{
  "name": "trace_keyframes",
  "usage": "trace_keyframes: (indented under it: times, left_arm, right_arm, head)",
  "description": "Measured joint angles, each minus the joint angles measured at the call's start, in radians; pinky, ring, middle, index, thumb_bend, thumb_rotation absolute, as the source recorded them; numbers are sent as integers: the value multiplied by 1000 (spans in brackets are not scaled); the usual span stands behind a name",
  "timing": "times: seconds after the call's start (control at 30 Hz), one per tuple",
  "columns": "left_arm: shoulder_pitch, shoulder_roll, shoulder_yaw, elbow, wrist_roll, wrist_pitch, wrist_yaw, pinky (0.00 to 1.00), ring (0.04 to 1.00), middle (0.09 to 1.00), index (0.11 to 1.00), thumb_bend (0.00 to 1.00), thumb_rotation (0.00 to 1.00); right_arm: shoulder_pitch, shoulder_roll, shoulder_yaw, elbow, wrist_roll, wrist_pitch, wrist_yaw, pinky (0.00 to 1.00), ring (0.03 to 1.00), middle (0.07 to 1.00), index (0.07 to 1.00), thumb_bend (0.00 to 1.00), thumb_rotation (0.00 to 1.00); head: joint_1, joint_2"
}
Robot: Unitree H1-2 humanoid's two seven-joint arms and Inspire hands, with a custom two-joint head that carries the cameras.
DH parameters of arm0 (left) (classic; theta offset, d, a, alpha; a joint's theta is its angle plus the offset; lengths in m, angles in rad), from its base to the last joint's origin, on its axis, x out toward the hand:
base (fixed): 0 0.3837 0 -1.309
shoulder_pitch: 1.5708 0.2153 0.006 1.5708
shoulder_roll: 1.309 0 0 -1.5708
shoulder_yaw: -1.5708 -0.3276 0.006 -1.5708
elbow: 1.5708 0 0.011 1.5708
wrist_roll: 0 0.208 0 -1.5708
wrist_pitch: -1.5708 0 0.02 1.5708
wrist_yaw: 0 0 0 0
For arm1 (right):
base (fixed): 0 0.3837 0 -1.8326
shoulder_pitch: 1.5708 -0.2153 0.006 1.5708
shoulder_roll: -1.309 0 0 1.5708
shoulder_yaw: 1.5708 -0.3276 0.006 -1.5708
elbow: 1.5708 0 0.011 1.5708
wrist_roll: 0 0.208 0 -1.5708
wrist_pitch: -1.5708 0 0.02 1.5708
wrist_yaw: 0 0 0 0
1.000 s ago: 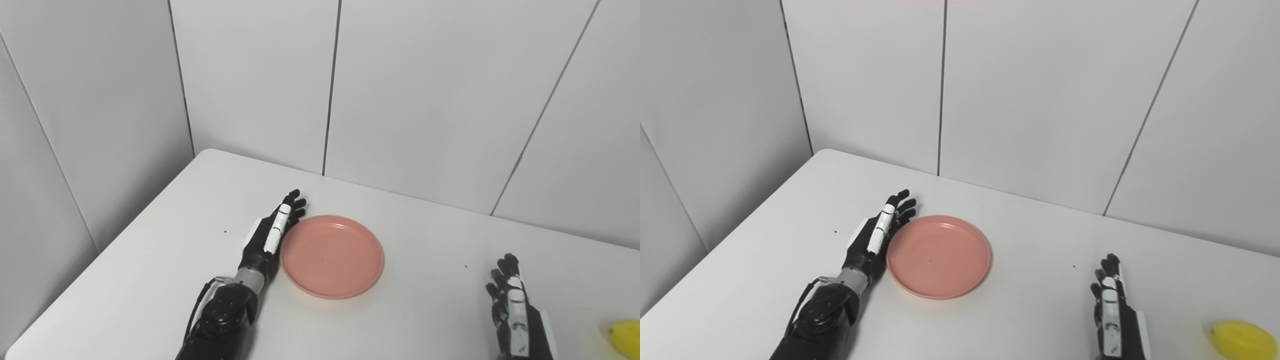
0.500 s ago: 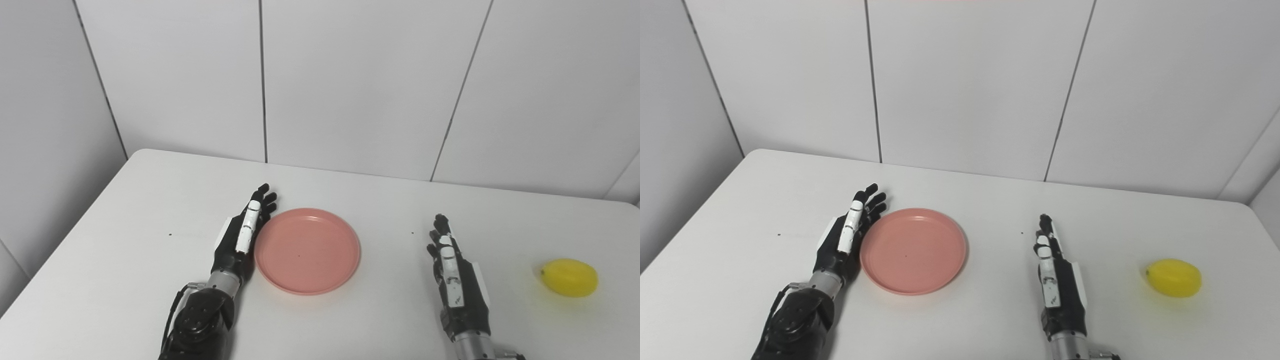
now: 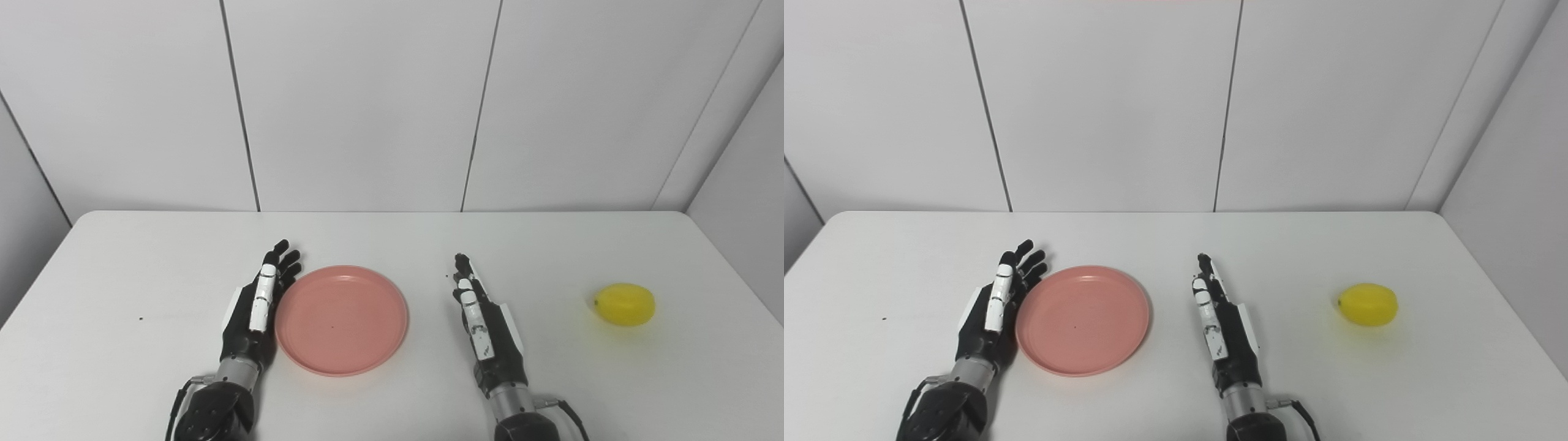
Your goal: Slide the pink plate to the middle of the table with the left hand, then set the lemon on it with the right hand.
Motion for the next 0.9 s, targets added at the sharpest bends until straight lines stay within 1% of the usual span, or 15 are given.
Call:
trace_keyframes:
  times: [0.07,0.23,0.4,0.57,0.67,0.7,0.73,0.77,0.8,0.9]
  left_arm:
    - [0,-5,-6,17,3,-25,-9,942,915,910,910,653,1000]
    - [-7,-34,-26,49,19,-64,-27,918,911,911,916,661,1000]
    - [-14,-41,-25,68,20,-82,-49,917,907,907,914,659,1000]
    - [-14,-47,-25,79,20,-100,-54,923,907,906,911,644,1000]
    - [-14,-49,-25,81,20,-102,-61,916,907,905,909,640,1000]
    - [-14,-50,-25,81,20,-102,-63,917,908,906,909,639,1000]
    - [-14,-51,-25,82,20,-102,-66,917,909,907,910,638,1000]
    - [-14,-52,-24,83,20,-102,-69,922,912,908,912,641,1000]
    - [-15,-54,-25,84,20,-102,-70,924,913,908,913,641,1000]
    - [-15,-60,-24,84,20,-102,-72,931,914,909,914,636,1000]
  right_arm:
    - [-3,2,0,6,-1,-20,-1,1000,1000,993,959,520,1000]
    - [-14,2,0,22,-9,-37,-10,1000,1000,989,958,510,1000]
    - [-19,2,-4,28,-12,-39,-18,1000,1000,993,956,545,1000]
    - [-21,3,-22,28,2,-39,-30,1000,1000,993,959,598,999]
    - [-20,-1,-35,18,-6,-38,-40,1000,1000,992,953,577,1000]
    - [-19,-3,-39,9,-19,-37,-46,1000,1000,993,955,576,1000]
    - [-19,-6,-43,-5,-29,-36,-55,1000,1000,993,956,575,1000]
    - [-19,-10,-50,-19,-42,-33,-64,1000,1000,994,960,610,1000]
    - [-19,-13,-55,-35,-62,-29,-76,1000,1000,994,962,622,1000]
    - [-17,-33,-71,-86,-132,-13,-108,990,993,989,971,581,968]
  head:
    - [-8,-2]
    - [-21,-8]
    - [-25,-9]
    - [-25,-9]
    - [-25,-9]
    - [-25,-9]
    - [-50,-8]
    - [-57,-8]
    - [-57,-8]
    - [-60,-8]
